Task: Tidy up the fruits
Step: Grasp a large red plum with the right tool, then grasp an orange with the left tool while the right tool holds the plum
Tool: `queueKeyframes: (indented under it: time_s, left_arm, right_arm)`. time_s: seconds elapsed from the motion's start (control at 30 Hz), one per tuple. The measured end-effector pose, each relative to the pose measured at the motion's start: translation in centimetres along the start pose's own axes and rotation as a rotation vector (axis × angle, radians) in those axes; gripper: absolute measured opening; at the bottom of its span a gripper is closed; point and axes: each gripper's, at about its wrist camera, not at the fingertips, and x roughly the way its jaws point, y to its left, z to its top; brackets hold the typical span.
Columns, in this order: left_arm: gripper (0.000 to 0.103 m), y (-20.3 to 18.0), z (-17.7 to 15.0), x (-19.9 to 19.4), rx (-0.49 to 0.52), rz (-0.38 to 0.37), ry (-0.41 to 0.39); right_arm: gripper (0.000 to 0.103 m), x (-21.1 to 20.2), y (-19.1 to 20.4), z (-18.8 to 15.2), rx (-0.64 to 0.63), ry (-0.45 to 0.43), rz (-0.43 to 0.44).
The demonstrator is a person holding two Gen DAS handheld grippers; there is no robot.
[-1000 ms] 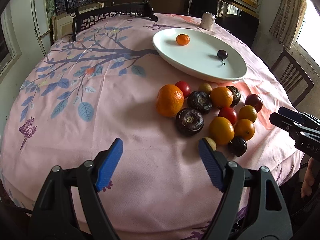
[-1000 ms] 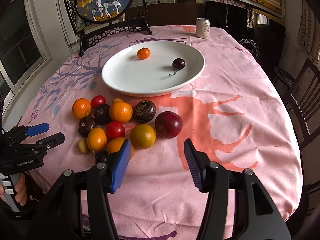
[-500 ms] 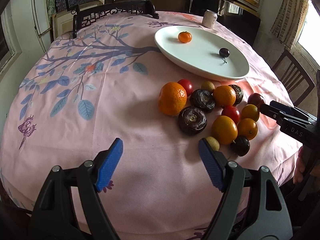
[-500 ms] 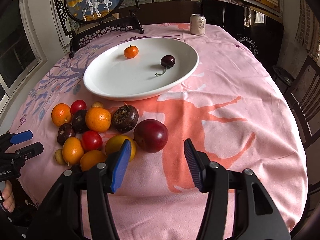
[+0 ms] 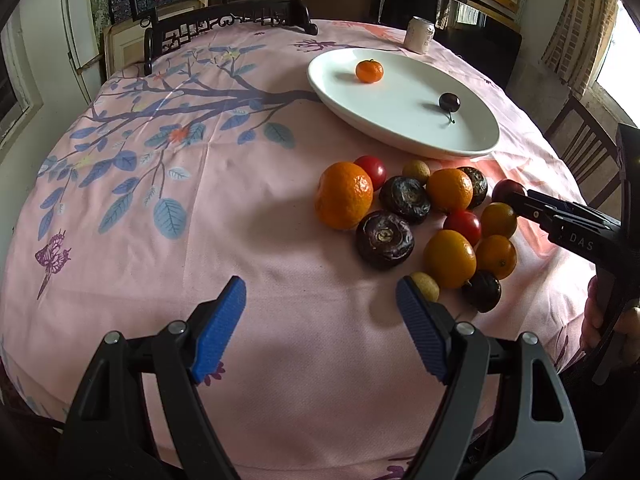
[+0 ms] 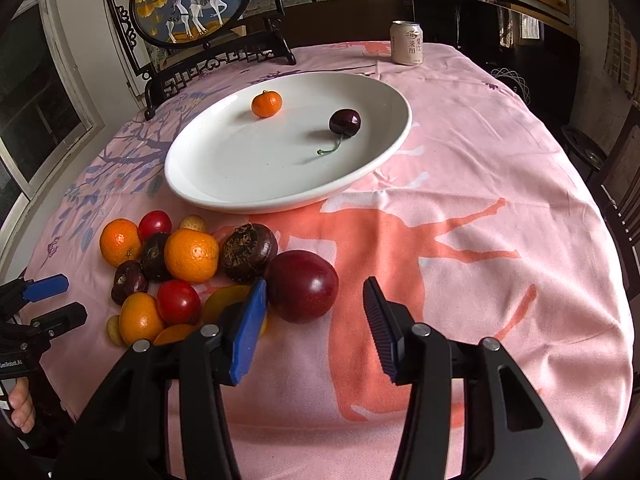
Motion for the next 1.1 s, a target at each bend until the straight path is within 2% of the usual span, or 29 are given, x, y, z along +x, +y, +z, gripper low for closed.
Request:
queueKeyframes:
  time_s: [0.13, 0.17, 0.3, 0.43, 0.67, 0.9, 0.97, 1.0, 1.1]
  left_arm:
    - [0.079, 0.0, 0.0, 0.1, -0.002, 0.006, 0.001]
    - [0.079, 0.1, 0.0, 0.1, -0.004, 0.008, 0.001]
    - [0.079, 0.4, 0.3, 0.3, -0.014, 0.018, 0.004]
    - [0.079, 0.8, 1.2, 0.5, -0.036, 0.015, 0.003]
    - [0.078, 0.7, 3.7, 2.2, -0.080, 0.017, 0.000]
    - [0.065, -0.5, 4.8, 4.5, -0.063, 0.014, 0.029]
    - [0.047, -0.6, 5.1, 4.7, -0.057, -0.004, 0.031]
    - [0.042, -0.6, 5.2, 4.8, -0.056, -0.017, 0.035]
    - [0.038, -0.8, 5.4, 5.1, -0.049, -0.015, 0.043]
  right_arm:
    - [0.037, 0.7, 0.5, 0.3, -0.003, 0.014, 0.043]
    - [0.037, 0.6, 0.8, 0.3, -0.010, 0.009, 0.031]
    - [0.036, -0.1, 1.4, 0.0, -0.022, -0.022, -0.018]
    - [0.036, -2.1, 1.3, -0.3, -0.031, -0.080, -0.115]
    - [0.036, -3.9, 1.3, -0.8, -0.036, -0.101, -0.125]
    - [0.036, -4.5, 1.5, -1.2, -0.036, -0.110, -0.114]
    - [0.036, -4.6, 1.5, -1.3, -0.036, -0.111, -0.115]
    - [0.036, -4.6, 1.6, -1.3, -0.037, -0.111, -0.114]
    - [0.036, -4.6, 1.7, -1.4, -0.039, -0.111, -0.112]
